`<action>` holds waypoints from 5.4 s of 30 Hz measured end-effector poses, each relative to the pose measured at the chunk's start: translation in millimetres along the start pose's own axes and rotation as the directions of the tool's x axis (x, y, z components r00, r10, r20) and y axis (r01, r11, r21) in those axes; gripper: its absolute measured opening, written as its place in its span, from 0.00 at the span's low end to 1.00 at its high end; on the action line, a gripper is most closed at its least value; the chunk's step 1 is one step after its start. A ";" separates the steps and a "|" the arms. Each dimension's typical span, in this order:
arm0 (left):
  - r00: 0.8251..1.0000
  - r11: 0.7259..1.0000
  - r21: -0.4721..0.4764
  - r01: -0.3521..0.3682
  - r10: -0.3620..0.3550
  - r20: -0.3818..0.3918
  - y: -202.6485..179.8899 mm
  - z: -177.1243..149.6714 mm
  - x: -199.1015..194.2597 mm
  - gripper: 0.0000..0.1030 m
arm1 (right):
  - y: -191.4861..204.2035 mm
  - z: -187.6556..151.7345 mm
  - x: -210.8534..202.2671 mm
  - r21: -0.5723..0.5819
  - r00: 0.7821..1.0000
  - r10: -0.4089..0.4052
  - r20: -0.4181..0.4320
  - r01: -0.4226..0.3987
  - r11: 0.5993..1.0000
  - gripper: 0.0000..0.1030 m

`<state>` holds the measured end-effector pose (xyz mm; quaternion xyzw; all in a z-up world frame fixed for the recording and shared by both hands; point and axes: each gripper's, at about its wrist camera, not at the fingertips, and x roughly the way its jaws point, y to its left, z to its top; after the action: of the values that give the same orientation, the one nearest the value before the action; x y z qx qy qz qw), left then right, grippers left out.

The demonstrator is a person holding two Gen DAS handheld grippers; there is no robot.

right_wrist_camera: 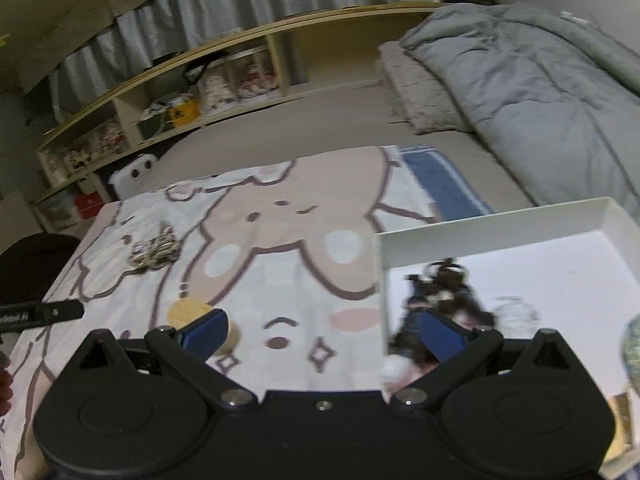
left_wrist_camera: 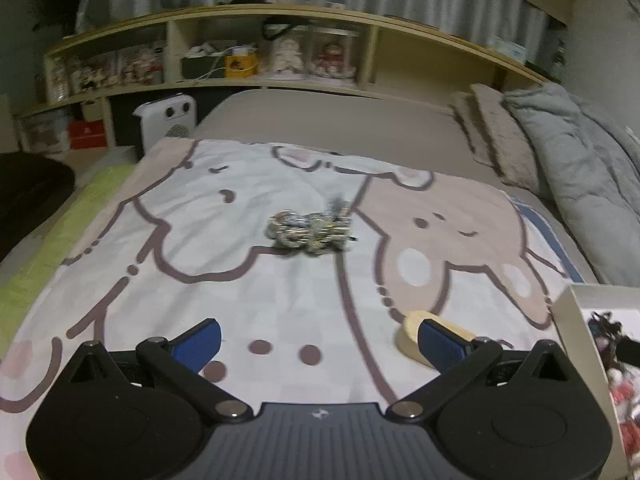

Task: Organize objects
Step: 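Withdraw both tools from the box toward the braided cord and wooden block, then grasp the braided cord tassel with the left tool while the right tool grasps the wooden block, then lift the cord tassel with the left tool while the right tool lifts the wooden block, then carry the cord tassel with the left tool while the right tool carries the wooden block to the box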

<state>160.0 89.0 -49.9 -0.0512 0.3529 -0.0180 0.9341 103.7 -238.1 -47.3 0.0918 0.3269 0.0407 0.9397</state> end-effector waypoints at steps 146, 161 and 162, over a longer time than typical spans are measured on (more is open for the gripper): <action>0.977 0.979 0.059 0.195 -0.189 -0.098 -161.0 -14.0 -39.8 0.48 | -43.0 30.8 -37.7 -0.156 0.999 0.038 0.015 -0.035 0.987 0.43; 0.940 0.936 0.113 0.333 -0.320 -0.120 -264.0 -0.8 -10.0 0.48 | -130.8 61.9 -45.9 -0.062 0.990 -0.106 0.091 0.112 0.992 0.44; 0.936 0.931 0.117 0.344 -0.331 -0.123 -272.4 -0.9 -7.7 0.48 | -138.5 62.3 -45.5 -0.049 0.989 -0.120 0.091 0.125 0.991 0.44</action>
<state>154.3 -181.3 -16.0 -0.0461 0.3836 -0.2051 0.8993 109.1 -389.1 0.7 0.0474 0.2889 -0.0120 0.9561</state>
